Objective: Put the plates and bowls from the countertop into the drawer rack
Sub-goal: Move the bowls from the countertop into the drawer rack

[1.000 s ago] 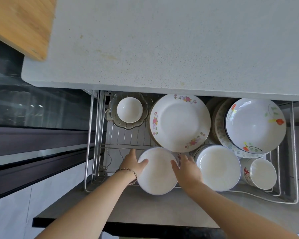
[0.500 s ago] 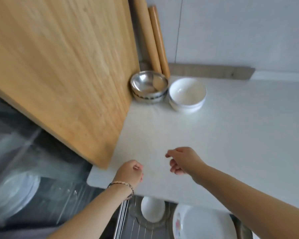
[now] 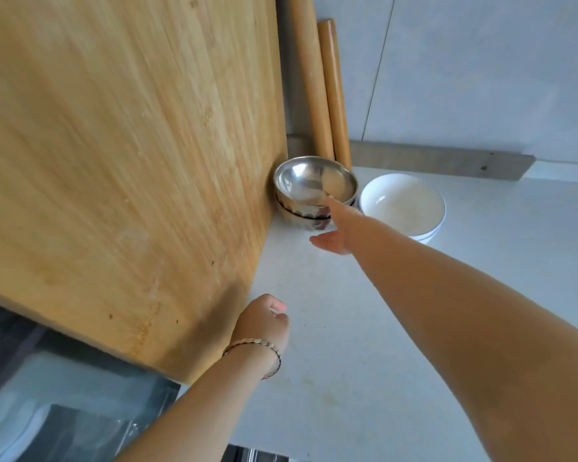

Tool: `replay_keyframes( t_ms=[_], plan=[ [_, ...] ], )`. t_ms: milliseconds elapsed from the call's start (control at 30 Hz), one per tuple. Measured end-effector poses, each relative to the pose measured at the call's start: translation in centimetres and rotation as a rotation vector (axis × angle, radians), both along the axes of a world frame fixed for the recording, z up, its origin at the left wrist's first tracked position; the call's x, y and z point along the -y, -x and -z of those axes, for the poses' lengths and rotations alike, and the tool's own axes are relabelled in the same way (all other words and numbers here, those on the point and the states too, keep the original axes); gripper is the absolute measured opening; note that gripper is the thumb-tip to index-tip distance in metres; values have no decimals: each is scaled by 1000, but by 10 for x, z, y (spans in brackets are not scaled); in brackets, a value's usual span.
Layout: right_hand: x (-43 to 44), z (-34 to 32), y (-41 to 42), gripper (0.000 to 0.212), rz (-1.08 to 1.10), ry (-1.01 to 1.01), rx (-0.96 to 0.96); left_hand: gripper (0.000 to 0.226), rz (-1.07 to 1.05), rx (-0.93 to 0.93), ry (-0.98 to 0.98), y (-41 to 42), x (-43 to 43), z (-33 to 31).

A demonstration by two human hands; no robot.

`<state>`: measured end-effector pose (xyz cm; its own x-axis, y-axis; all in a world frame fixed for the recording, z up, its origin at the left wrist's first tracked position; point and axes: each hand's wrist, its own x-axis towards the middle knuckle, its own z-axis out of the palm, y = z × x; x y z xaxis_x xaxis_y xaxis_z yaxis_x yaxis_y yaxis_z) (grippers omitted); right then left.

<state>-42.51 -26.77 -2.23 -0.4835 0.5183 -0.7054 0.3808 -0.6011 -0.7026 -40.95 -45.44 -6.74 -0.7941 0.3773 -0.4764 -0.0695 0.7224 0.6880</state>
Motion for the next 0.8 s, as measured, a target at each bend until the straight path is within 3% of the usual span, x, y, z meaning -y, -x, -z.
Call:
replay_keyframes(
  t_ms=[100,267,400,500,600,733,800],
  plan=[
    [-3,8,6,9,124,58,-81,25,-7,24,-17,1,-1,5],
    [12,20,-5,18,135,35,-73,30,-68,110,-78,-4,4,2],
    [39,12,-56,16,13,-24,-28,16,-190,212,-200,-15,8,-15],
    [60,4,-109,16,-132,-165,18,46,-275,368,-343,-27,19,-36],
    [79,-5,-164,23,-187,-244,-4,59,-231,395,-478,-54,41,-52],
    [98,-14,-233,24,-224,-330,4,87,-45,435,-444,-92,66,-54],
    [107,-19,-266,24,-263,-382,17,89,52,432,-392,-106,75,-58]
  ],
)
